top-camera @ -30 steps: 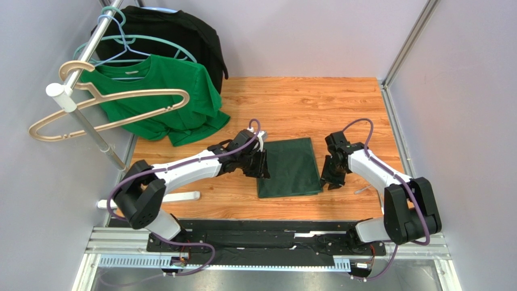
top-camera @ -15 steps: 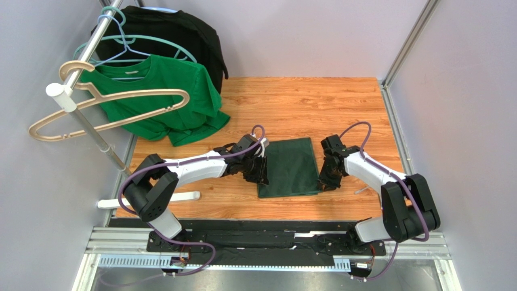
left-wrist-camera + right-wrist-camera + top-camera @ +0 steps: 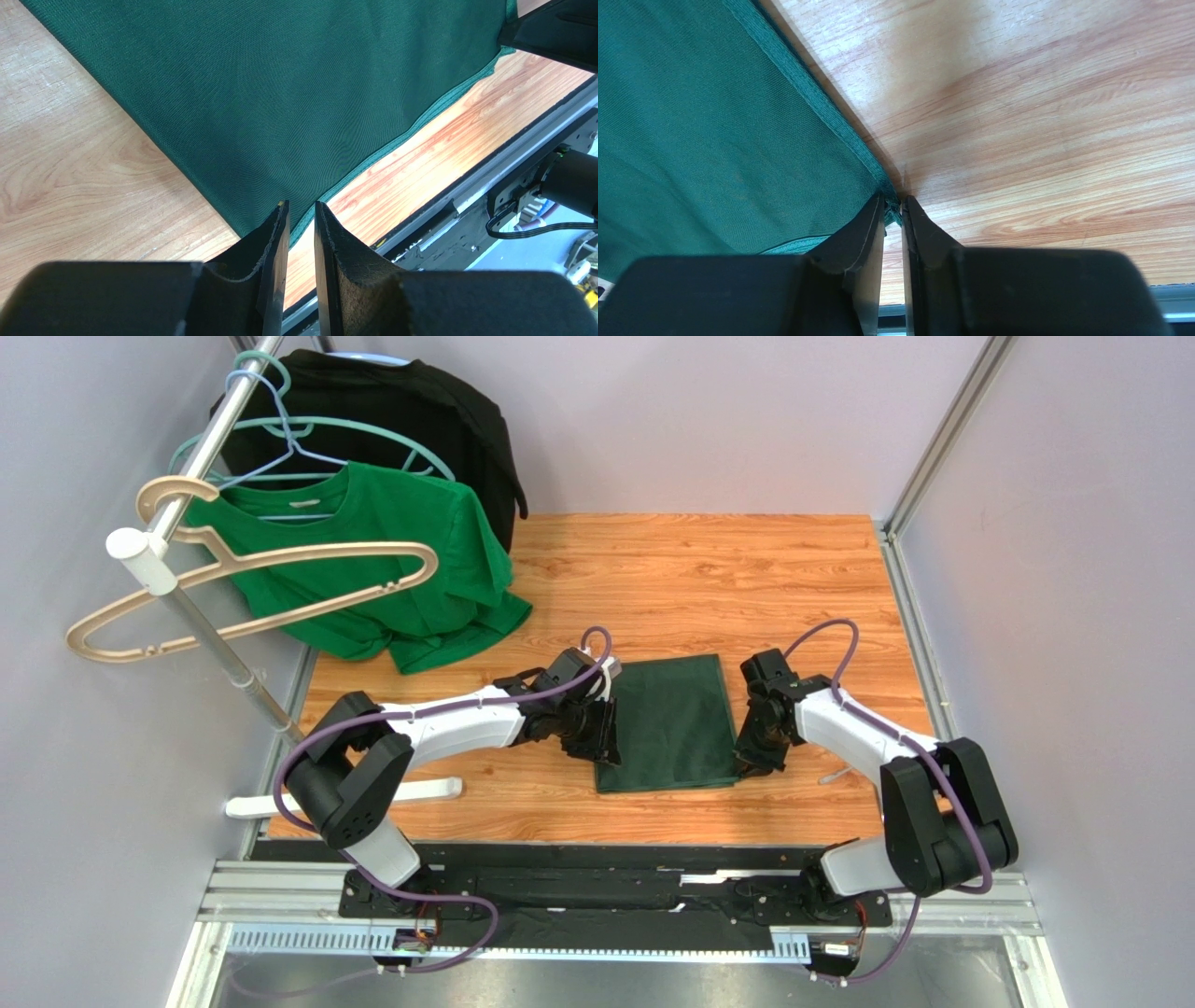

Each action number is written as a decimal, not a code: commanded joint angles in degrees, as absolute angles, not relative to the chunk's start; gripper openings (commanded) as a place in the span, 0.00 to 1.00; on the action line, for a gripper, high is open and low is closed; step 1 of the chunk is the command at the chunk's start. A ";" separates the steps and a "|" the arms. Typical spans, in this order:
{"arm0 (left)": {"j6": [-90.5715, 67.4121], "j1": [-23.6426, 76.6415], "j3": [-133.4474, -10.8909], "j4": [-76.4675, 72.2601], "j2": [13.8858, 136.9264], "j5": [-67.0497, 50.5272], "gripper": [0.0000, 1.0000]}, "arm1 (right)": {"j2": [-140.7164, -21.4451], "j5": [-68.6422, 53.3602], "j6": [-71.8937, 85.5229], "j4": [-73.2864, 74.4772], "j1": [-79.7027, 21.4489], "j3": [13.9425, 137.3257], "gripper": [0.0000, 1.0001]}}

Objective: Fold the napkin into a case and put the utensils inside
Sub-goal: Pick up the top corner of the square-folded napkin from the center of the board, then fold the top corner of the square-folded napkin at the center of the board.

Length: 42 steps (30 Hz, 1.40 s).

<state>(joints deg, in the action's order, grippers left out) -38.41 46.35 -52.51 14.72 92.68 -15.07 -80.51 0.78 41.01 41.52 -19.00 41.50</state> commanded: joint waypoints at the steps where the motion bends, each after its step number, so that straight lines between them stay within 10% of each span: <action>1: -37.18 46.23 -52.03 13.89 90.88 -15.38 0.28 | -78.41 2.72 41.75 42.00 -19.34 41.57 0.17; 5: -36.83 46.23 -51.86 14.15 90.97 -14.94 0.28 | -76.03 2.90 40.87 44.12 -19.34 43.15 0.00; 16: -37.70 44.13 -53.00 17.49 87.55 -8.62 0.29 | -75.31 -4.04 38.58 42.37 -20.91 52.01 0.00; 27: -37.71 38.85 -48.87 17.67 80.33 -6.85 0.29 | -105.43 -17.67 38.76 32.34 -26.63 77.77 0.00; 42: -38.67 38.85 -47.11 10.28 85.52 -15.47 0.28 | -115.13 -23.46 33.84 32.26 -27.07 86.83 0.00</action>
